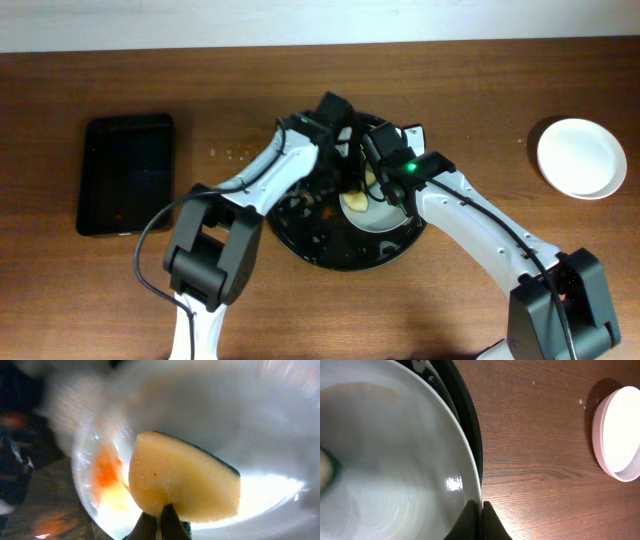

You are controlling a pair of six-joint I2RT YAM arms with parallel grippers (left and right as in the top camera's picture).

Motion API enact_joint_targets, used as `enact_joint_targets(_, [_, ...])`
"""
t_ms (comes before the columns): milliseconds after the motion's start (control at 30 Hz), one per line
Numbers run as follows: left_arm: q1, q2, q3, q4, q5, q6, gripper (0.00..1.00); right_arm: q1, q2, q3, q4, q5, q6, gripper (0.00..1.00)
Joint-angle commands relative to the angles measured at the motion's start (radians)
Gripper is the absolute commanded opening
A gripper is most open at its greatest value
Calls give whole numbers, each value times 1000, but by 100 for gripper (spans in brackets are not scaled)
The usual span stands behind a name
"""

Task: Clean dirty plates on tray and stack at the side
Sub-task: 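Tilt the plate up with the right gripper while scrubbing with the sponge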

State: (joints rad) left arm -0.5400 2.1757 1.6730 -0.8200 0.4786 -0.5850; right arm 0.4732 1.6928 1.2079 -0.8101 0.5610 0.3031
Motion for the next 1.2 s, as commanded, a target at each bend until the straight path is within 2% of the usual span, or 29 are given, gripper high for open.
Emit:
enact_joint_targets(0, [-16, -32, -101, 90, 67, -36, 0, 6, -21, 15, -5, 35, -8, 4])
enact_joint_targets(100, [-16, -31, -201, 209, 133, -100, 0, 6, -21, 15, -5, 35, -8, 4])
enact_joint_targets(233, [-11, -31, -275, 270, 78, -108, 0, 6, -21, 15, -6, 35, -8, 4])
enact_joint_targets(367, [11, -34, -275, 305, 23, -107, 0, 6, -21, 15, -6, 35, -8, 4])
enact_joint_targets(500, [94, -51, -262, 312, 16, -107, 0, 6, -21, 15, -11, 35, -8, 4])
enact_joint_targets(633, [139, -79, -229, 311, 114, -89, 0, 6, -21, 15, -9, 35, -8, 4])
enact_joint_targets(833, [102, -106, -218, 309, 269, -84, 0, 6, -21, 15, -6, 35, -8, 4])
enact_joint_targets(1000, [42, -106, -218, 303, 315, -80, 0, 6, -21, 15, -6, 35, -8, 4])
enact_joint_targets(1167, [0, -102, -227, 256, 237, -80, 0, 6, -21, 15, -5, 35, -8, 4])
